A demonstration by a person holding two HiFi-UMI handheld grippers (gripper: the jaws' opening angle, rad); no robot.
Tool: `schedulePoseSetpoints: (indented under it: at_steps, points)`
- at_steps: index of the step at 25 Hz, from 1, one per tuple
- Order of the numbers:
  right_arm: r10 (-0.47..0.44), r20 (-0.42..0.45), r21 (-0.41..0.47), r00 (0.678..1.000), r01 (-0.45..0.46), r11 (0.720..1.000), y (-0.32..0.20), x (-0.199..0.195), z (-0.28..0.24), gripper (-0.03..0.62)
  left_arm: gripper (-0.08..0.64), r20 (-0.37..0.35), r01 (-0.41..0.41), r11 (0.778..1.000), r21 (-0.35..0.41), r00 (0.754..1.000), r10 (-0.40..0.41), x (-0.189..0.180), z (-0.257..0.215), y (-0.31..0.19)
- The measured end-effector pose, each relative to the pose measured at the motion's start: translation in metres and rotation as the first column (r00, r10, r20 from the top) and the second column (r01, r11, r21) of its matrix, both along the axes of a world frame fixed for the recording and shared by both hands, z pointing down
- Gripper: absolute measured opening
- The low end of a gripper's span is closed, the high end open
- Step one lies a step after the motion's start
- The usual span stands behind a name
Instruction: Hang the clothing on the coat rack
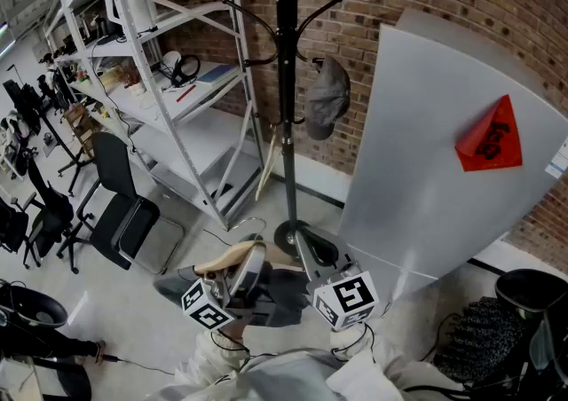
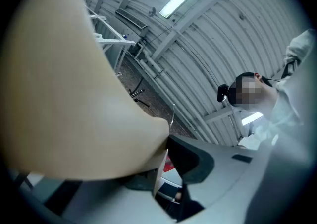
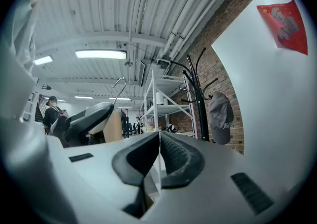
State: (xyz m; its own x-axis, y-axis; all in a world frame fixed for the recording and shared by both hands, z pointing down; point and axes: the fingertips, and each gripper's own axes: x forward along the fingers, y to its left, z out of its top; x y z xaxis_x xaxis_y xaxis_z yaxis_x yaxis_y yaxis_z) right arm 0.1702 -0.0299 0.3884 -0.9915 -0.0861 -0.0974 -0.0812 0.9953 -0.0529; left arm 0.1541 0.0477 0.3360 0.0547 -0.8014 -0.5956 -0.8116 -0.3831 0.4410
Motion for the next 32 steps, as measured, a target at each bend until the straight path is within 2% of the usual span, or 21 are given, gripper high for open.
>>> schedulePoseSetpoints:
  at_steps: [9,17,21,27,32]
  points:
    - [-0.011,-0.012,-0.013,1.0,0.011,1.0,-0.004,-0.005,0.009,0.026,0.097,0.002,0.006,1.0,-0.011,1.0,-0.006,-0.005,0.004,-0.005]
    - [0.038,-0.024,0.01,0.999,-0.038,0.999,-0.022,-0.046,0.015,0.026,0.097,0.025,-0.053,0.999,0.001,0.998,0.053,-0.047,0.01,-0.025]
    - [0.101,-0.023,0.012,0.995,-0.101,0.995,-0.033,-0.085,0.017,0.026,0.097,0.017,-0.114,0.994,0.005,0.993,0.114,-0.09,0.013,-0.035]
    - [0.185,-0.039,0.007,0.982,-0.185,0.983,-0.036,-0.163,0.014,0.026,0.097,-0.021,-0.2,0.98,0.004,0.98,0.2,-0.179,0.01,-0.041]
    - [0.251,-0.057,0.001,0.966,-0.251,0.968,-0.046,-0.212,0.015,0.026,0.097,-0.025,-0.263,0.965,-0.002,0.964,0.263,-0.231,0.009,-0.05]
